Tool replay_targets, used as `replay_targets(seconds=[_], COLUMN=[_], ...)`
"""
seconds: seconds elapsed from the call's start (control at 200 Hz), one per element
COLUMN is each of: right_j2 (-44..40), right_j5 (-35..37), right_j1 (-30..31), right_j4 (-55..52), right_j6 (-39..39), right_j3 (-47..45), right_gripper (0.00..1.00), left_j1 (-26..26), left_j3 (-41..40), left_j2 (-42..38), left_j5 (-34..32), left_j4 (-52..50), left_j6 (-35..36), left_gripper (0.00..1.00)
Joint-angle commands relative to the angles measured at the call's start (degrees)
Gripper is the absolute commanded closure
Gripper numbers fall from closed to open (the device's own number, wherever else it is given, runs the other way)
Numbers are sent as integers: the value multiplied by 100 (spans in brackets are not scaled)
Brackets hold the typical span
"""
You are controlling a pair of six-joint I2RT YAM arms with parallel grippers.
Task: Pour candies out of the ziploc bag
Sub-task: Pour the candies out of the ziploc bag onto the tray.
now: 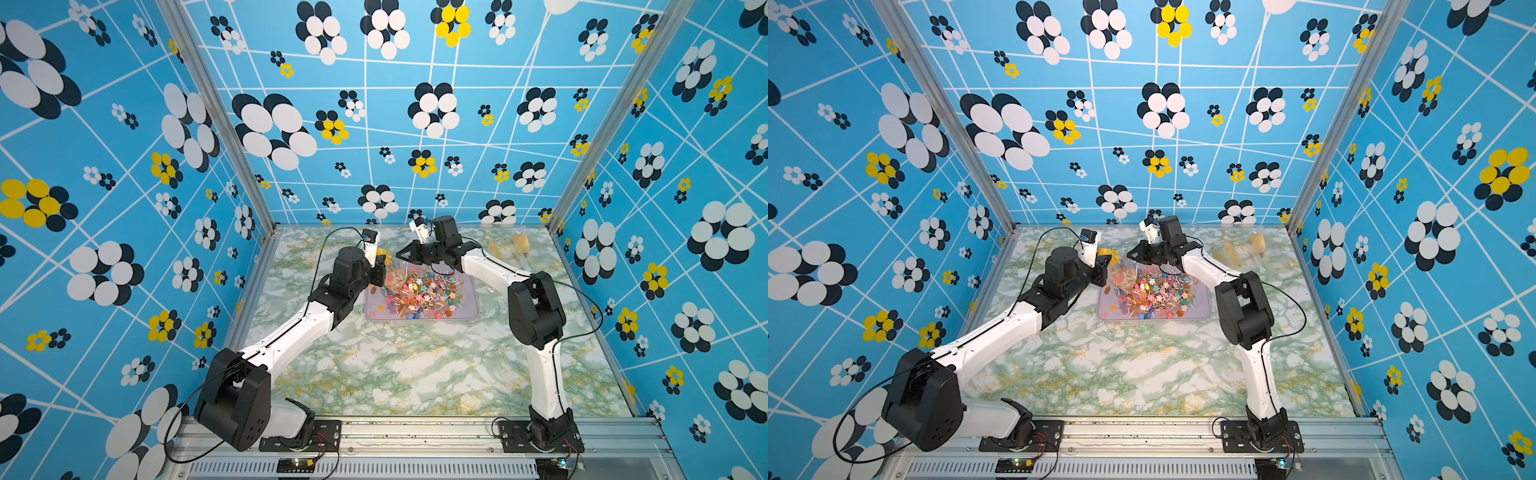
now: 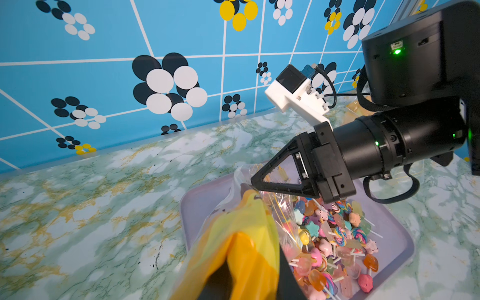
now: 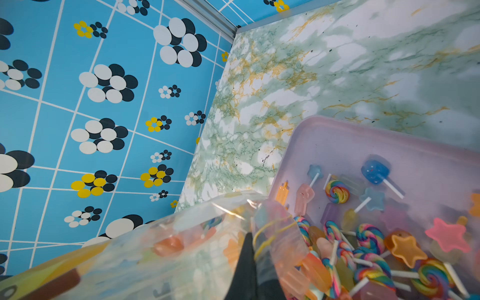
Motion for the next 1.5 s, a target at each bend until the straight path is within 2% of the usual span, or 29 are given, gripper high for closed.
replay_targets(seconds=[0.0,0.67,1.499], right_j2=[-254,-757,-1460], right_j5=[232,278,303], right_j1=[-184,-457,-826], right_j4=[97,357,757], right_j6=[13,3,42], right_j3=[-106,-791,-2070], right_gripper=[99,99,99], left_j1=[25,-157,-463], left_j3=[382,771,1075], left_j2=[16,408,703], left_j5=[159,267,298], left_j4=[469,447,335], left_j6=[31,29,104], left_gripper=[100,100,100])
